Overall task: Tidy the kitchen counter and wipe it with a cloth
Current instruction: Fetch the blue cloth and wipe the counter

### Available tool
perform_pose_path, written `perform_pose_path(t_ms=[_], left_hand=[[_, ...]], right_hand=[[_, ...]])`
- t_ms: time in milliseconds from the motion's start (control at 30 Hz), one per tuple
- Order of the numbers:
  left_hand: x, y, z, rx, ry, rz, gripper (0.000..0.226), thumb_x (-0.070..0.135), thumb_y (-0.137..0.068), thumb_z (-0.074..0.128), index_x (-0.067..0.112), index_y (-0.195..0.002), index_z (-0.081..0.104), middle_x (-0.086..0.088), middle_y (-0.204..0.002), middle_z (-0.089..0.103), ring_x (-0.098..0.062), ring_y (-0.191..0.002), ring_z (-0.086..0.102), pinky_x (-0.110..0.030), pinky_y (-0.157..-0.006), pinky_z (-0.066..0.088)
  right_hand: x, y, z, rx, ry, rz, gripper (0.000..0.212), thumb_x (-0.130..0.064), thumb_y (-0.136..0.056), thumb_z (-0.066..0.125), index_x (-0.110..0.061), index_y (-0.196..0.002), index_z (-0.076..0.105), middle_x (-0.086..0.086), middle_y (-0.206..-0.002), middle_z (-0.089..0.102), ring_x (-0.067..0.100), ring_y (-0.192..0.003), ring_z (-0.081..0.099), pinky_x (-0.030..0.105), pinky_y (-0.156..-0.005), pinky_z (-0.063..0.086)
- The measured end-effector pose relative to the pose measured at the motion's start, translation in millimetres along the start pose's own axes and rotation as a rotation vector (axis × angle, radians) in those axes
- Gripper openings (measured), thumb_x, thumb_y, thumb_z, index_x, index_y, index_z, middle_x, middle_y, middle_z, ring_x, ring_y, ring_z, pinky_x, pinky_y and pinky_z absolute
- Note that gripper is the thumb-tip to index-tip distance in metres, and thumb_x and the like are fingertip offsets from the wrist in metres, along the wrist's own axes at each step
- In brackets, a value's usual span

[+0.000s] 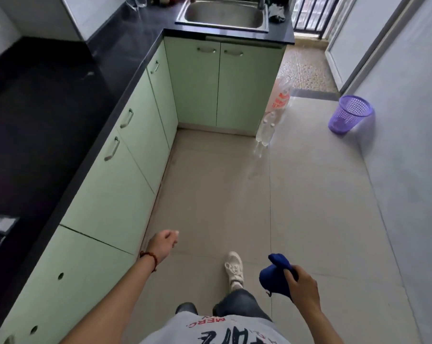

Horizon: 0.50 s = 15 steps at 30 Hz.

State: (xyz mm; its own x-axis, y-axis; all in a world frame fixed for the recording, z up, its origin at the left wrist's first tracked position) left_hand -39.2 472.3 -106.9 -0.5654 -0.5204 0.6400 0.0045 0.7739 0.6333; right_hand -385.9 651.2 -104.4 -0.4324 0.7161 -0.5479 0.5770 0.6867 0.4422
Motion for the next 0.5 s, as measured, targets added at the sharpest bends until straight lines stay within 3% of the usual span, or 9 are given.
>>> perform_pose_path(t_ms=[133,267,500], left_hand=[[15.0,-35.6,4.7,0.055,0.039,-0.099,0.030,0.025,-0.089,0.051,0.021,-0.060,0.057,-0.010,-0.075,0.065,-0.030,-0.086,0.065,-0.036,-0.075,0.047],[26.9,-48.0,3.1,0.126,0.159,-0.195,0.029,0.018,-0.090,0.051,0.018,-0.061,0.056,-0.008,-0.069,0.061,-0.024,-0.078,0.060,-0.027,-0.066,0.040],[26.2,-75.4,-20.7,0.295,0.327,-0.349,0.018,0.017,-0.091,0.050,0.005,-0.088,0.063,-0.013,-0.082,0.063,-0.024,-0.076,0.058,-0.026,-0.063,0.039]], right_hand=[[-34.1,-79.1,-13.4,-0.063,0.008,0.004,0.020,-0.016,-0.091,0.047,-0.007,-0.103,0.061,0.014,-0.094,0.067,0.027,-0.083,0.057,0.032,-0.070,0.044],[-100.2,-151.1,-26.7,-0.146,0.096,-0.113,0.020,-0.018,-0.091,0.047,-0.009,-0.103,0.061,0.007,-0.088,0.064,0.025,-0.080,0.057,0.031,-0.068,0.044],[-236.9,-249.2,-12.9,-0.260,0.125,-0.295,0.016,-0.016,-0.090,0.049,-0.008,-0.098,0.061,0.008,-0.083,0.063,0.025,-0.077,0.057,0.030,-0.063,0.040]])
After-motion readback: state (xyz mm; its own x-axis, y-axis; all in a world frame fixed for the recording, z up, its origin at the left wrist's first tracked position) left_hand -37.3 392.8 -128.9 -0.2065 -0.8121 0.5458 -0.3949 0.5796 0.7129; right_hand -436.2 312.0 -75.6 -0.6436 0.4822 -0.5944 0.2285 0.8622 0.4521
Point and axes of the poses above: each hand's wrist, its own y-axis away from the middle knuckle, its own z-axis out of the palm, x = y × z, the point moved 7 cm from there along -y, towards the middle knuckle
